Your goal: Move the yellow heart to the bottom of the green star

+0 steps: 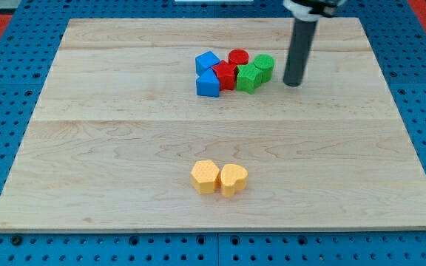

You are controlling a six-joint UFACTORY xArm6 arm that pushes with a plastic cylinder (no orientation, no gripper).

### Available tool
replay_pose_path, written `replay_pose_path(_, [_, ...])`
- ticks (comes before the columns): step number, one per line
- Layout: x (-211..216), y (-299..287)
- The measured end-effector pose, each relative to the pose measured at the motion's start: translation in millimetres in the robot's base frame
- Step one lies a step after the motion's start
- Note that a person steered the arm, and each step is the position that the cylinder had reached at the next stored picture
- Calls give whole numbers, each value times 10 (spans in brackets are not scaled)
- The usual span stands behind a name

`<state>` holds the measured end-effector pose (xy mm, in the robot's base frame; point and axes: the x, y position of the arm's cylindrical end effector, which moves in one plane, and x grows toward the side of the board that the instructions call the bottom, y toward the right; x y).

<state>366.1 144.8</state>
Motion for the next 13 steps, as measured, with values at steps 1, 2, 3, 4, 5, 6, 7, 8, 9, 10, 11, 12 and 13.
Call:
replay_pose_path(1, [-135, 166])
replay_pose_path(2, [-177, 156])
replay_pose_path(3, [518, 415])
replay_pose_path(4, [1370, 307])
replay_pose_path(5, [2083, -54])
replay_pose_path(6, [2498, -522])
replay_pose_path(7, [2514, -829])
replay_pose_path(8, [2351, -1165])
replay_pose_path(9, [2038, -1418])
replay_pose_path(10, [1678, -1542])
replay_pose_path(11, [1440, -1536])
replay_pose_path(12, [1387, -1452])
replay_pose_path(13, [1541, -1475])
